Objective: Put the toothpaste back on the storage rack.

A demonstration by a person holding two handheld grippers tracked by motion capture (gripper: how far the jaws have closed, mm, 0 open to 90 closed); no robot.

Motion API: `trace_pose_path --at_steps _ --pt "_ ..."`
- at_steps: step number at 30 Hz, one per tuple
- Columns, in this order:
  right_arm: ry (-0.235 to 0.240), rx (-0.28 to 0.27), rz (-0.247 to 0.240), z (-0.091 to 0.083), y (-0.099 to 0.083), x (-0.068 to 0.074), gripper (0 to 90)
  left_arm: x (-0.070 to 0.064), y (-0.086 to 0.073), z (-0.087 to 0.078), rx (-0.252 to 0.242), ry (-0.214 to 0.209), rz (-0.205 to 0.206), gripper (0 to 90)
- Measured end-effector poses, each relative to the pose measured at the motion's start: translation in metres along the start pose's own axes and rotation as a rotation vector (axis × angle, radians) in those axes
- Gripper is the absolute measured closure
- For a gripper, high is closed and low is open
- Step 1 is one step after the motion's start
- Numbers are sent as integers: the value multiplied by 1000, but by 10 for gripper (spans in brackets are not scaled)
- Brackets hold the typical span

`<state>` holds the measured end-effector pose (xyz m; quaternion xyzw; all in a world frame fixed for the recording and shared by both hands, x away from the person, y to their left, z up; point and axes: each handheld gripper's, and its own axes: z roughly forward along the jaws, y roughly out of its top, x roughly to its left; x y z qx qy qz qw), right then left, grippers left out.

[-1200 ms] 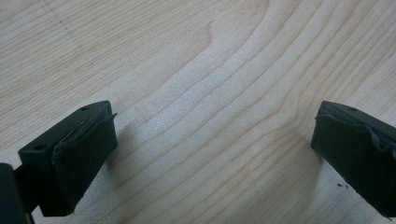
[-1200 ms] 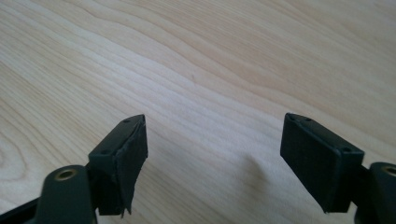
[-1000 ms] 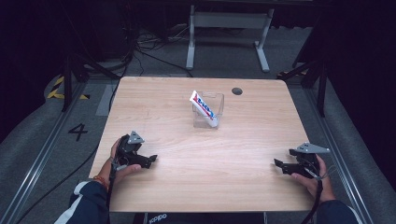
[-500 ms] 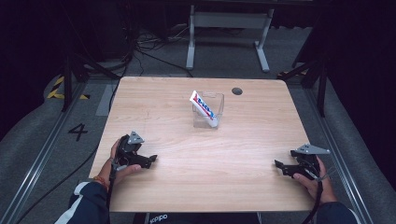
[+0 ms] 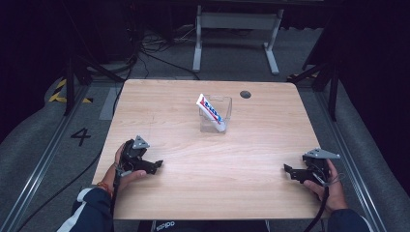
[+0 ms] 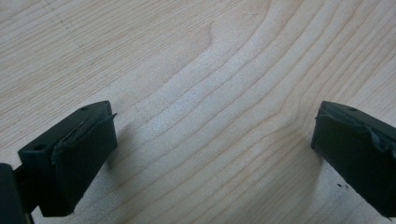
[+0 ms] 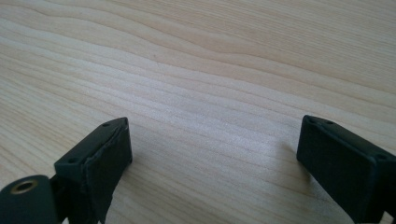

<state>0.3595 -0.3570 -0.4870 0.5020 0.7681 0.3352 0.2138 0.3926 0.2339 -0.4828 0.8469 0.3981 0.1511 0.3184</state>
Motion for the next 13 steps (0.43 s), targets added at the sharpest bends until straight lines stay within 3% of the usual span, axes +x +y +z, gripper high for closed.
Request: trace_pose_path --at_steps 13 --pt "0 0 0 0 0 0 103 -1 0 0 5 1 -8 6"
